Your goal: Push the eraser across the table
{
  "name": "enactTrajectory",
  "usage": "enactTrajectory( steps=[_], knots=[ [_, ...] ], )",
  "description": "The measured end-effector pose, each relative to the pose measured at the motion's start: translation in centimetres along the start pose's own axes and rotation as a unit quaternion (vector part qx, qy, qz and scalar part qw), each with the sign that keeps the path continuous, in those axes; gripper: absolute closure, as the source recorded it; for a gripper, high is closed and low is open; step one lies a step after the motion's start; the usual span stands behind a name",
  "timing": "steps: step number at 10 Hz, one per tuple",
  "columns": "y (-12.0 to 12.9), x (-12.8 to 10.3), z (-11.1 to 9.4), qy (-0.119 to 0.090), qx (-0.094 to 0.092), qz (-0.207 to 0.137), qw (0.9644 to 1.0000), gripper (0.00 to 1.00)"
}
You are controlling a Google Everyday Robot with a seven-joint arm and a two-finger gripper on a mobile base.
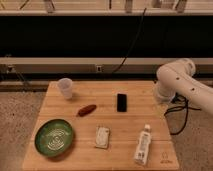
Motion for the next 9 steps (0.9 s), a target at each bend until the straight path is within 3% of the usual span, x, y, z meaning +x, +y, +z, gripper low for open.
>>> enactTrajectory(
  steps=[4, 9],
  knots=[
    [-2.8, -2.1, 2.4, -0.008, 0.0, -0.02, 0.9998, 0.2],
    [-3.9, -3.2, 4.5, -0.017, -0.004, -0.032, 0.9993, 0.2]
  ],
)
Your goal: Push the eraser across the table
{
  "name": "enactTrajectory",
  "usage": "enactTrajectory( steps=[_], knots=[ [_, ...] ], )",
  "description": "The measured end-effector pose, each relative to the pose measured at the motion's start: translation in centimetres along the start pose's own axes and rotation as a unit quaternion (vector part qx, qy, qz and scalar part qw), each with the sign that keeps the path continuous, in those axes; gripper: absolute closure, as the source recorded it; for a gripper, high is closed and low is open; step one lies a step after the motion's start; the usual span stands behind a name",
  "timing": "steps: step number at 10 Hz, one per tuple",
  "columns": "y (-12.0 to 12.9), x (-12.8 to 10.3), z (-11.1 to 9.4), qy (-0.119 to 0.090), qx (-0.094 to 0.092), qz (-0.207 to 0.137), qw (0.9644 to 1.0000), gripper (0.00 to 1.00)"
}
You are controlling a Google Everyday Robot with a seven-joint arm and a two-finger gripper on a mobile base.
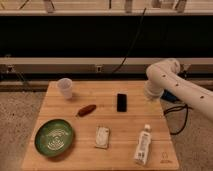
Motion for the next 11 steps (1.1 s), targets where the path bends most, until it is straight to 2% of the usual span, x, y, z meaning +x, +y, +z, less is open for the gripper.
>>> enactTrajectory(
  steps=[4, 11],
  knots=[
    [-0.9, -0.6, 2.0, -0.006, -0.005, -0.003, 1.0, 0.2],
    [-2.1, -2.1, 3.8, -0.015, -0.012, -0.001, 0.9998, 0.2]
  ],
)
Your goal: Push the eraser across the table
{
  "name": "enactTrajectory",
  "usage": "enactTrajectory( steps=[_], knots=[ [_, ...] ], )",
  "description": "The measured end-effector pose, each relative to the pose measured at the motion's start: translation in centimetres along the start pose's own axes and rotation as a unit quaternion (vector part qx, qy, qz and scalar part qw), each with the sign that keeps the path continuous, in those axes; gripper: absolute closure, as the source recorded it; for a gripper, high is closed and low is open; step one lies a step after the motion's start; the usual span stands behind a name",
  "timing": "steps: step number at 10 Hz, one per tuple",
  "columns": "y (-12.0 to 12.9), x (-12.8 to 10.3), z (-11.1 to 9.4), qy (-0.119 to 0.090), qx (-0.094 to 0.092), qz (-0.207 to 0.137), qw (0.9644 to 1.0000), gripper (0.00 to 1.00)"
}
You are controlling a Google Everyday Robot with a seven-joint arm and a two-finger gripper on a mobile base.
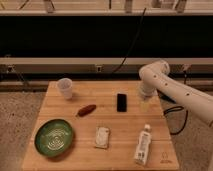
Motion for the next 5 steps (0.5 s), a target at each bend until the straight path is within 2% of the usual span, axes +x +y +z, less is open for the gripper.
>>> enactTrajectory(
  steps=[2, 3, 5],
  knots=[
    [-0.04, 0.05, 0.1, -0.002, 0.0, 0.002, 1.0, 0.2],
    [-0.26, 0.01, 0.38, -0.004, -0.001, 0.004, 1.0, 0.24],
    [-0.83, -0.84, 0.8, -0.008, -0.002, -0.001, 1.0, 0.38]
  ],
)
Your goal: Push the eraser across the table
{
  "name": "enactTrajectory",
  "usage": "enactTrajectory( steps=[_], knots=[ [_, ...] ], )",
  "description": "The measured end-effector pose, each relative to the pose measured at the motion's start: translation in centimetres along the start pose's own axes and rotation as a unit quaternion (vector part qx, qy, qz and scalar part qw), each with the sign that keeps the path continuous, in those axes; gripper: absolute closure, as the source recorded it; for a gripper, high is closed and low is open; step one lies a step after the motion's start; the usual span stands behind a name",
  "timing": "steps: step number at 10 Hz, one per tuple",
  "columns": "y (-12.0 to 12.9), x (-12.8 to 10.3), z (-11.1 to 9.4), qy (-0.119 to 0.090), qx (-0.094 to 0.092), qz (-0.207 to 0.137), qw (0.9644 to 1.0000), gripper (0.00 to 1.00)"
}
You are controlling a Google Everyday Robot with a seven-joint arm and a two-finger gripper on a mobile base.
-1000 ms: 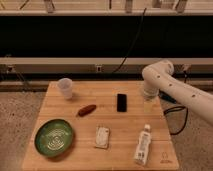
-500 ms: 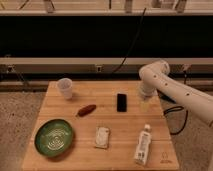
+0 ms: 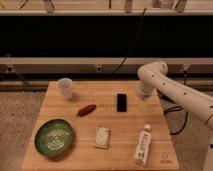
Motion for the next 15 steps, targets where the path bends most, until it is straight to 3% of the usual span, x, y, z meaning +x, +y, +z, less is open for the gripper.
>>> enactTrajectory(
  steps=[1, 3, 4, 6, 9, 15],
  knots=[
    [-0.3, 0.0, 0.3, -0.001, 0.0, 0.0, 1.0, 0.53],
    [-0.4, -0.2, 0.4, -0.004, -0.002, 0.0, 1.0, 0.66],
    [-0.7, -0.4, 0.8, -0.005, -0.003, -0.001, 1.0, 0.8],
    [-1.1, -1.0, 2.0, -0.008, -0.005, -0.003, 1.0, 0.96],
    [-3.0, -2.3, 3.4, -0.013, -0.01, -0.016, 0.9997, 1.0],
    [-4.4, -5.7, 5.3, -0.017, -0.025, -0.053, 0.9981, 1.0]
  ],
)
